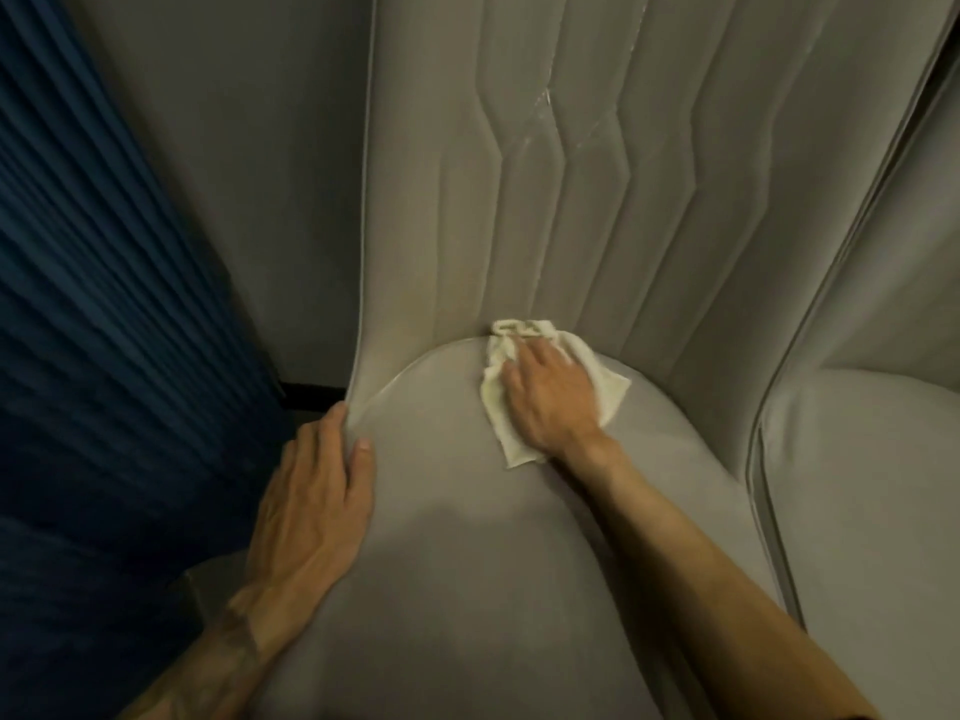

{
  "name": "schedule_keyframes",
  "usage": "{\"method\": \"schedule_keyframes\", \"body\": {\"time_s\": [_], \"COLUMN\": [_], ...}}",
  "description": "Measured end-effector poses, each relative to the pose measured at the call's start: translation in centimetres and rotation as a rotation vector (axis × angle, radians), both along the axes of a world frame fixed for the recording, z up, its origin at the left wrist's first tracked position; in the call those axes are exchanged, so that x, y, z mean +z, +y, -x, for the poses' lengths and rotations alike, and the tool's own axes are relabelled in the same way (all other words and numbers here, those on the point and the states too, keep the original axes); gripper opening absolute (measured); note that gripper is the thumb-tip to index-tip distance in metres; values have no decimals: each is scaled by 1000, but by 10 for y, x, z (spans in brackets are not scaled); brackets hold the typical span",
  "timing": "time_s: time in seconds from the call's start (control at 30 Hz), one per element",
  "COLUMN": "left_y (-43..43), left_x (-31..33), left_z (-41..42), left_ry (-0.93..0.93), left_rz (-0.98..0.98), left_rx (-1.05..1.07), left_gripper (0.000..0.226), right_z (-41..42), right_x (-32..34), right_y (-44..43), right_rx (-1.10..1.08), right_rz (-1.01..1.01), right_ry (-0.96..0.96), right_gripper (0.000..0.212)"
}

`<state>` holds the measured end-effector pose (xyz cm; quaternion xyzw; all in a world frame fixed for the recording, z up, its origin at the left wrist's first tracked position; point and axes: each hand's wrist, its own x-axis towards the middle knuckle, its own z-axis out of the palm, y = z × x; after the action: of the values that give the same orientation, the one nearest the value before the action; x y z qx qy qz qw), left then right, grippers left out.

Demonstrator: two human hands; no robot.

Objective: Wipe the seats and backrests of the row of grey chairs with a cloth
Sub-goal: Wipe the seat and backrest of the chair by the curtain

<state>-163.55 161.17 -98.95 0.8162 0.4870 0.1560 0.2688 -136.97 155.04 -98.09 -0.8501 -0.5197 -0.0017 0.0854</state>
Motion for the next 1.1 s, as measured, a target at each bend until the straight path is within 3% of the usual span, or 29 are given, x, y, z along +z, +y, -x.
{"method": "schedule_keyframes", "body": {"time_s": [0.1, 0.2, 0.3, 0.43, 0.5, 0.63, 0.73, 0.87, 1.0, 1.1], "left_y": [-1, 1, 0, 1, -1, -2, -1, 4, 11, 26], "left_x": [2, 1, 2, 2, 5, 7, 7, 10, 19, 41], "left_z": [0, 1, -1, -2, -3, -2, 0, -3, -8, -31], "left_ry": [-3, -3, 9, 10, 4, 19, 28, 86, 161, 68], "left_rz": [-4, -5, -5, -9, -7, -11, 1, 31, -56, -144], "left_rx": [-2, -5, -3, -11, 0, -5, -23, -32, -106, -156], "left_gripper": [63, 71, 77, 70, 61, 56, 59, 71, 78, 78], "right_z": [-2, 60, 121, 120, 106, 62, 15, 7, -16, -45], "right_x": [0, 4, 2, -2, -3, -3, -2, 0, 28, 51], "right_y": [-14, 24, 38, 15, 11, 12, 1, -16, 1, 9], "right_rx": [-156, 53, 193, 424, 436, 330, 94, -222, -143, -364], "right_rz": [-52, -86, -71, -145, -126, -167, -144, -450, -873, -768], "right_ry": [11, 144, 103, 288, 292, 153, 79, 73, 13, -169], "right_gripper": [48, 44, 43, 41, 44, 44, 45, 56, 50, 57]}}
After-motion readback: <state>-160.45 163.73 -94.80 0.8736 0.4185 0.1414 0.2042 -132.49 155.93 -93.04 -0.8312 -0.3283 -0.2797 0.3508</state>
